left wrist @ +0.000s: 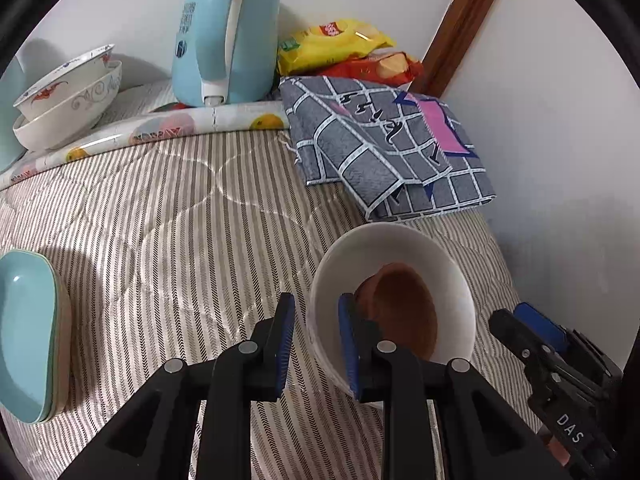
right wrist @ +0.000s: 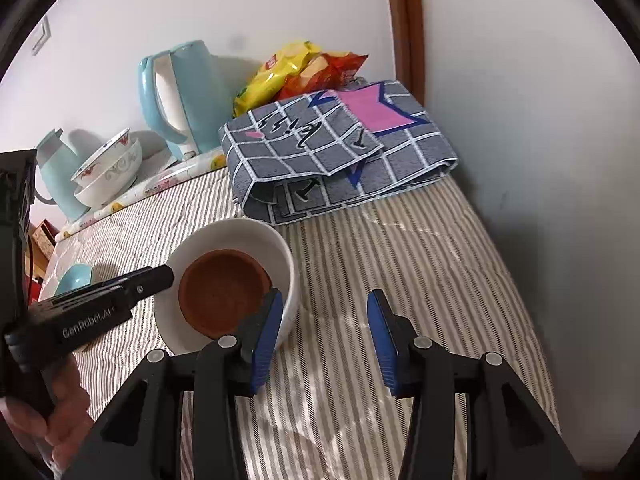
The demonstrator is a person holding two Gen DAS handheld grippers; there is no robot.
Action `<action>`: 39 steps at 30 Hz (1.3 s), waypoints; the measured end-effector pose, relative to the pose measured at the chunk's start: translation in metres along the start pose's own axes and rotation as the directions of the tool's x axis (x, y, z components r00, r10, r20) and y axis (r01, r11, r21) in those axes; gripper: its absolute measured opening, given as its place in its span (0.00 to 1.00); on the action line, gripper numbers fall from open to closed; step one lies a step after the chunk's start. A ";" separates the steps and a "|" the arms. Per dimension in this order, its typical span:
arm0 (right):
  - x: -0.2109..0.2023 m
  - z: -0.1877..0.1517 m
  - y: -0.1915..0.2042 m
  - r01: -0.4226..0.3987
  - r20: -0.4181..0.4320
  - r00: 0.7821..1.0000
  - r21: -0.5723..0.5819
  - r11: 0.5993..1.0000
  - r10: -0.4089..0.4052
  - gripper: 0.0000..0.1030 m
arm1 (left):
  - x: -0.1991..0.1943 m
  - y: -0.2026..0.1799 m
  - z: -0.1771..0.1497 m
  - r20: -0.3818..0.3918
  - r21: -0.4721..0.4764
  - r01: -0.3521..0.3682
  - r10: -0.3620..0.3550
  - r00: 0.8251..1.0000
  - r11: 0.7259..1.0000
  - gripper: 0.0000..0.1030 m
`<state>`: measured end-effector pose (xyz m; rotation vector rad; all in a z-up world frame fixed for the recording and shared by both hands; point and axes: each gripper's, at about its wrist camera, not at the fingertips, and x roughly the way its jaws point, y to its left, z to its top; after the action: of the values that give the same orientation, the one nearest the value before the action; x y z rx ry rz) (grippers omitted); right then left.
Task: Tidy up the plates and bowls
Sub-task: 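Close both grippers on the rim of the white bowl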
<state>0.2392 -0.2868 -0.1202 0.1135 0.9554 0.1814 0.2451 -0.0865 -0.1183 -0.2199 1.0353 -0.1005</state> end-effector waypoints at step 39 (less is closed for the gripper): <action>0.062 0.006 0.014 0.089 -0.129 0.987 -0.054 0.995 -0.095 0.46 | 0.050 0.010 0.001 -0.105 0.031 0.002 0.002 0.995 1.000 0.31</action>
<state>0.2779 -0.2604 -0.1637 0.0125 1.0842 0.1276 0.2714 -0.0864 -0.1620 -0.1877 1.1371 -0.1293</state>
